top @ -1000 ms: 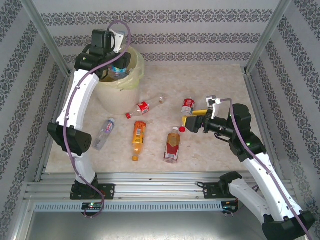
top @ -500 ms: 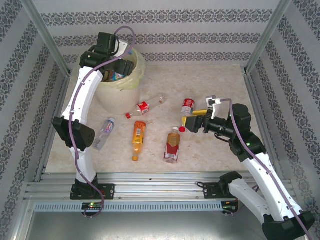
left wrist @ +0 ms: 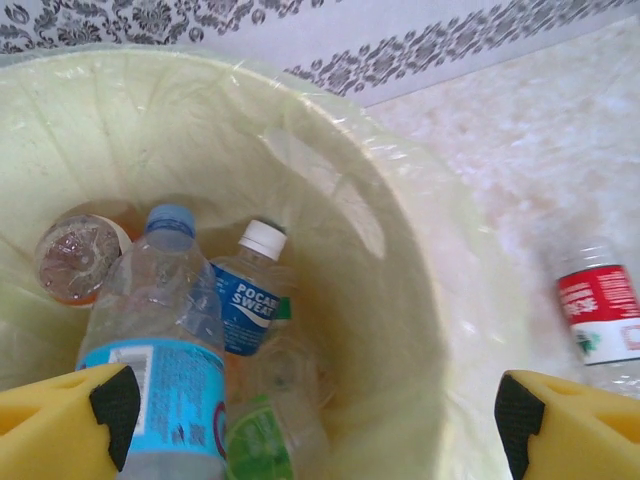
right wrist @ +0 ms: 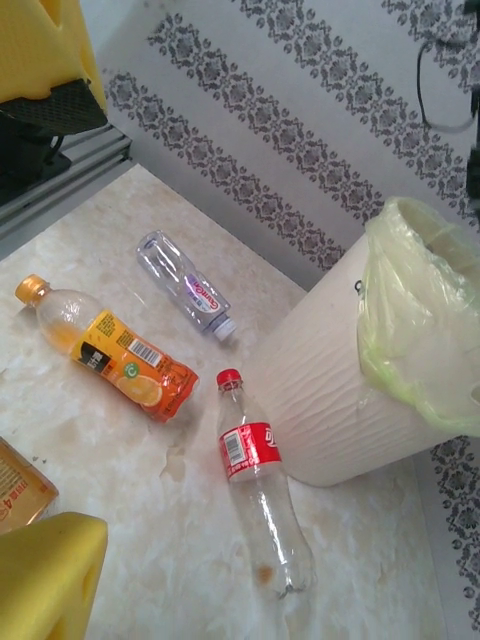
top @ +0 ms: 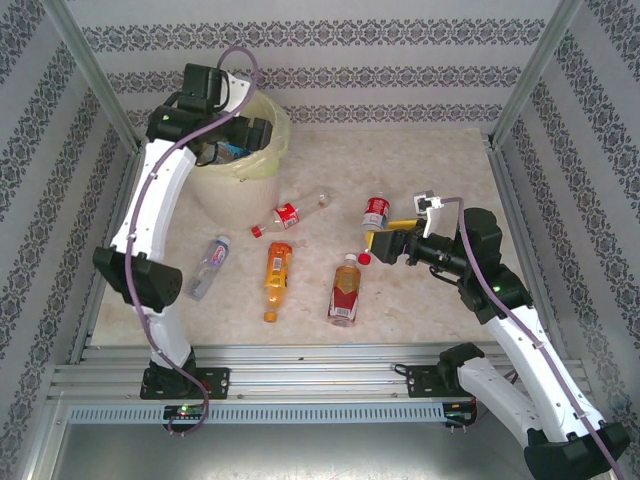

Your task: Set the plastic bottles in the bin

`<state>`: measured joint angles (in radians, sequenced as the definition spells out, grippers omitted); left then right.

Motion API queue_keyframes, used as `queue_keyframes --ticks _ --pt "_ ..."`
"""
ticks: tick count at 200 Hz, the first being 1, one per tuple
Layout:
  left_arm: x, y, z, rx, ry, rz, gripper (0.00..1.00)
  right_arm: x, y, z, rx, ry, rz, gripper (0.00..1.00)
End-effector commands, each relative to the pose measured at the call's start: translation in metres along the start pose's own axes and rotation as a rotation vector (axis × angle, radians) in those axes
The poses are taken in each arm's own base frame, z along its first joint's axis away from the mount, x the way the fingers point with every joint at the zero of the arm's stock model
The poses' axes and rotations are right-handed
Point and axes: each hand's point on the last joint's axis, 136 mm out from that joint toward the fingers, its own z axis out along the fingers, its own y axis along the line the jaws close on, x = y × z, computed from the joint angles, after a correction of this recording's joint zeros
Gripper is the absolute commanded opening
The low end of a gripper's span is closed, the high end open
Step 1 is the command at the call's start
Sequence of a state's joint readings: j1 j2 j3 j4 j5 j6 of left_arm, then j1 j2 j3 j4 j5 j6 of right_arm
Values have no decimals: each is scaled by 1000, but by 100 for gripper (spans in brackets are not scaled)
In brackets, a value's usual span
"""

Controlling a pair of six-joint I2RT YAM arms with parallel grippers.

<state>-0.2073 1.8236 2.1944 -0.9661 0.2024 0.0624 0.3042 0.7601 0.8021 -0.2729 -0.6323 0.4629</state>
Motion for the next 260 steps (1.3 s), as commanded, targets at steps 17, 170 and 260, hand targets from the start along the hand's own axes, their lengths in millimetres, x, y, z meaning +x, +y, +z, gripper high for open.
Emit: queue_keyframes --ticks 17,170,260 --pt "1 -18 -54 48 -100 -69 93 8 -8 1 37 16 -4 98" --pt "250 13 -52 -294 319 -396 100 17 4 5 -49 53 -31 98" --pt "323 42 5 -366 473 -504 100 37 56 3 -329 165 -62 98"
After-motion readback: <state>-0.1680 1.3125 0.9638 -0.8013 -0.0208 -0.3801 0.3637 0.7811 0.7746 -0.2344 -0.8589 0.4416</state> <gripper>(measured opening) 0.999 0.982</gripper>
